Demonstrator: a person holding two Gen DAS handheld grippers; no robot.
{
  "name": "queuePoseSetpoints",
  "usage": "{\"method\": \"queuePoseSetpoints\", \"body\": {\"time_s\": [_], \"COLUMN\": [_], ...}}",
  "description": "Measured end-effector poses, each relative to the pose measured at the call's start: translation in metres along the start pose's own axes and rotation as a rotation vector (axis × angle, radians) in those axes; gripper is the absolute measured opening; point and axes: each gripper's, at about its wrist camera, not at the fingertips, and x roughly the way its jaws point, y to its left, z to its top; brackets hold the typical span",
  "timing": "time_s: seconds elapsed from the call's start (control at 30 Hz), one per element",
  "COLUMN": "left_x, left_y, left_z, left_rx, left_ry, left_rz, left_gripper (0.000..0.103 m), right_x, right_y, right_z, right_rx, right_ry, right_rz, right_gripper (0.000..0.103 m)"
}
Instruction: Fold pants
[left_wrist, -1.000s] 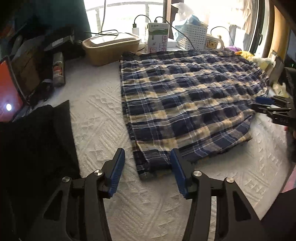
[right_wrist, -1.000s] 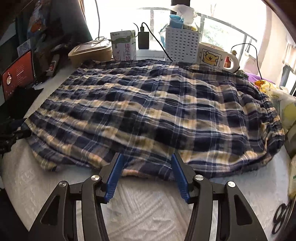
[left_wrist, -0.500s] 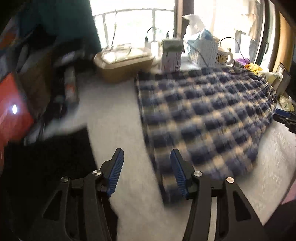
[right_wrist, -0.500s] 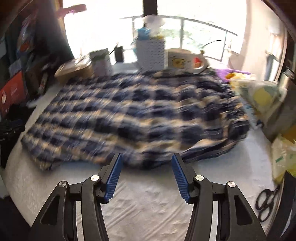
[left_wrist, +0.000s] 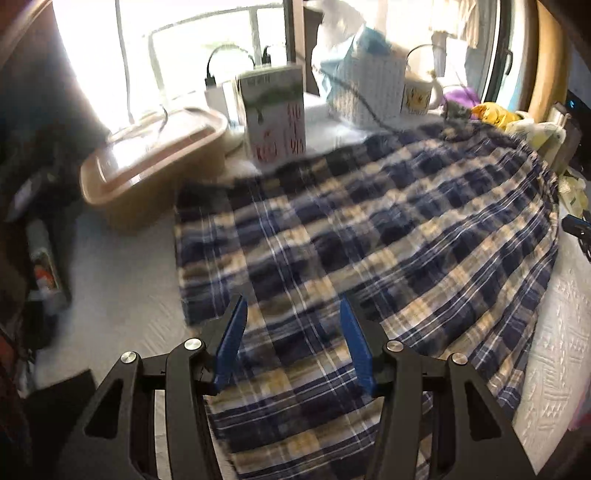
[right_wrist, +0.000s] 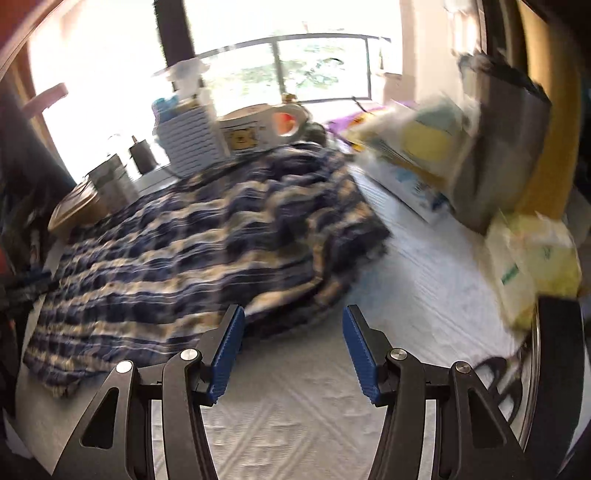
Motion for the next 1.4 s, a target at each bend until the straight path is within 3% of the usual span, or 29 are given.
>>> {"method": "queuePoseSetpoints", "body": {"time_s": [0.07, 0.23, 0.53, 0.6, 0.67, 0.73, 0.87, 1.03, 1.4], "left_x": [-0.004, -0.025, -0.044, -0.046, -0.047, -0.050, -0.056, -0.064, -0.080], "left_y": [0.003, 0.015, 0.039, 0.041, 0.041, 0.042, 0.043, 0.048, 0.066], "left_z": [-0.001, -0.001, -0.015, -0.018, -0.020, -0.021, -0.020, -0.023, -0.047], "left_rx": [-0.018, -0.065, -0.159, -0.178, -0.187, -0.189, -0.188, -0.195, -0.229], "left_ry": [-0.008, -0.052, -0.065, -0.064, -0.067, -0.074, -0.090, -0.110, -0.148], "left_rz": [-0.009, 0.013, 0.046, 0.046, 0.046, 0.044, 0.038, 0.024, -0.022], "left_gripper": [0.053, 0.053, 0.053, 0.053, 0.053, 0.053, 0.053, 0.053, 0.053], "right_x": [0.002, 0.013, 0.041, 0.049, 0.055, 0.061, 0.052, 0.020, -0.035], "right_y": [-0.008, -0.028, -0.054, -0.057, -0.059, -0.059, -0.050, -0.028, 0.086], "right_z": [-0.001, 0.002, 0.031, 0.036, 0.038, 0.040, 0.047, 0.063, 0.103], "right_rx": [0.038, 0.151, 0.373, 0.414, 0.458, 0.474, 0.448, 0.383, 0.094], "right_ry": [0.004, -0.005, -0.072, -0.067, -0.062, -0.058, -0.100, -0.174, -0.290], "right_rz": [0.007, 0.069, 0.183, 0.209, 0.216, 0.248, 0.250, 0.221, 0.238], "right_gripper": [0.079, 0.080, 0.079, 0.068, 0.043, 0.032, 0.023, 0.022, 0.022]}}
